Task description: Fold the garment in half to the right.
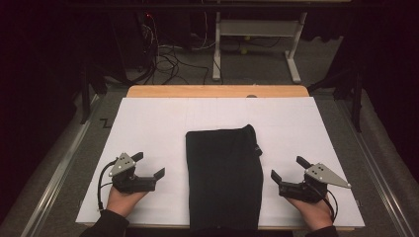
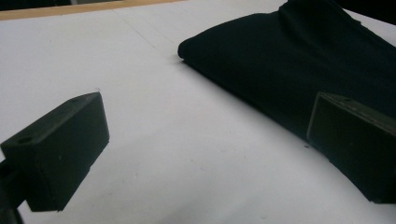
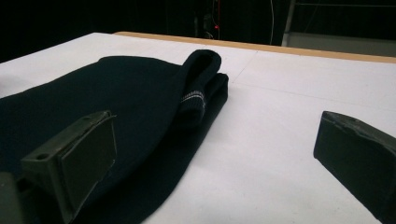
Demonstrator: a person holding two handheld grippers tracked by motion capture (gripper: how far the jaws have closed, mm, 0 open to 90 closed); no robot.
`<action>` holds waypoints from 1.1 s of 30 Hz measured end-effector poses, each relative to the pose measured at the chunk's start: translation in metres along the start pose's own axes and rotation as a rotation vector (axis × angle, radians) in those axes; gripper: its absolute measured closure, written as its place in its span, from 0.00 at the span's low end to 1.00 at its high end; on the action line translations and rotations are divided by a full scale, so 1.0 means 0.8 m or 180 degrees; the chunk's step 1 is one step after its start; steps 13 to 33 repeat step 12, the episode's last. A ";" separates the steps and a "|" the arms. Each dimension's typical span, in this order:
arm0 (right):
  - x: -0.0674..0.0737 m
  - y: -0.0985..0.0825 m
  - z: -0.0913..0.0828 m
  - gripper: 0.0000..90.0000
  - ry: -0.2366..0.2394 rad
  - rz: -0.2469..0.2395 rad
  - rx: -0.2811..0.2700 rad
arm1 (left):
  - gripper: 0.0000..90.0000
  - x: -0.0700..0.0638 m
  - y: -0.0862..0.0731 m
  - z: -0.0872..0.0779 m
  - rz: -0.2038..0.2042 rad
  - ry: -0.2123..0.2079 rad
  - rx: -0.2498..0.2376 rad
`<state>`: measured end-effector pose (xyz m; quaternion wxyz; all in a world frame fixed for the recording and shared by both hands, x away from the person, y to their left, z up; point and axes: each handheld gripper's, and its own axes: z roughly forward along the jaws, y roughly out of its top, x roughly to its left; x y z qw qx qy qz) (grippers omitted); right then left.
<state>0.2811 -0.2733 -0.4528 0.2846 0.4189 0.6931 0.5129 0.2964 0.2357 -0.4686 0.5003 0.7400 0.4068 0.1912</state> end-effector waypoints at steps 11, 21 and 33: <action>0.000 -0.005 0.005 0.00 -0.0048 -0.0009 0.0098 | 0.00 0.006 0.001 -0.009 -0.0054 0.0035 -0.0065; 0.000 -0.005 0.005 0.00 -0.0052 -0.0005 0.0099 | 0.00 0.007 0.002 -0.009 -0.0057 0.0037 -0.0065; 0.000 -0.005 0.005 0.00 -0.0052 -0.0005 0.0099 | 0.00 0.007 0.002 -0.009 -0.0057 0.0037 -0.0065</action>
